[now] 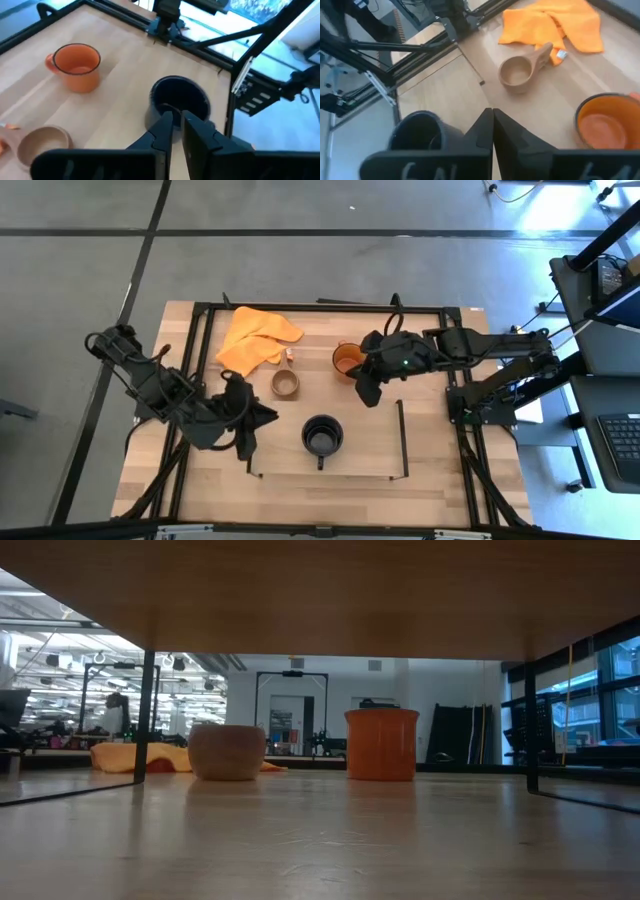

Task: Stack small to large cups/mugs on shelf
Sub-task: Put the brown mug on the shelf

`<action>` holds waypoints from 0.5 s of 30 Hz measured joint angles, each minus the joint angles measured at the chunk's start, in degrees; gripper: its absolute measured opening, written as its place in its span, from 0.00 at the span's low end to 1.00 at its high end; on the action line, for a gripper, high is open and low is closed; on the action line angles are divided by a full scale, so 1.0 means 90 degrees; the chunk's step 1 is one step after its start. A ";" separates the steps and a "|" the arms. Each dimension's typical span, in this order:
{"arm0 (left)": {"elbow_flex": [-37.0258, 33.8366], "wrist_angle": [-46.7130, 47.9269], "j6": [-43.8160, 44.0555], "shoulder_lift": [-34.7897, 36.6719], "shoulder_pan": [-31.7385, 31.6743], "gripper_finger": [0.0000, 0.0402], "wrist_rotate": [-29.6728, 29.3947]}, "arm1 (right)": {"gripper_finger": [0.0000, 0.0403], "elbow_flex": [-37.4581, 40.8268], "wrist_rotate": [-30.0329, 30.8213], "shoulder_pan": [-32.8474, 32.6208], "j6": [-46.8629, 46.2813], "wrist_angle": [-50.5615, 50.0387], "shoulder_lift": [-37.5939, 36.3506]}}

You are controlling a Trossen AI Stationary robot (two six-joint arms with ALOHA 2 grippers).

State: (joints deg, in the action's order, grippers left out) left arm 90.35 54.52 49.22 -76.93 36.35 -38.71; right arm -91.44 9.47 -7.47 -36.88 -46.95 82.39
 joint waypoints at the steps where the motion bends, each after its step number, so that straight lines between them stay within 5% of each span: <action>1: 0.0000 0.0044 -0.0124 0.0018 -0.0035 0.08 0.0068 | 0.02 0.0000 -0.0005 -0.0005 -0.0042 0.0001 0.0000; 5: 0.0000 0.0251 -0.0487 0.0210 -0.0428 0.07 0.0613 | 0.02 0.0000 0.0000 0.0028 -0.0112 -0.0001 0.0000; 9: 0.0000 0.1405 -0.1013 0.0467 -0.1655 0.07 0.1758 | 0.02 0.0000 -0.0365 0.0321 -0.0128 -0.0080 0.0000; 15: 0.0000 0.1927 -0.5195 0.0279 -0.4402 0.07 0.4161 | 0.04 0.0002 -0.1542 0.1263 0.0559 -0.0514 0.0002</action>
State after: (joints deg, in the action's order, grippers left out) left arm 90.35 71.87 2.46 -74.42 -3.27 -1.26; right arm -91.42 -4.41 3.89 -31.85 -51.58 82.41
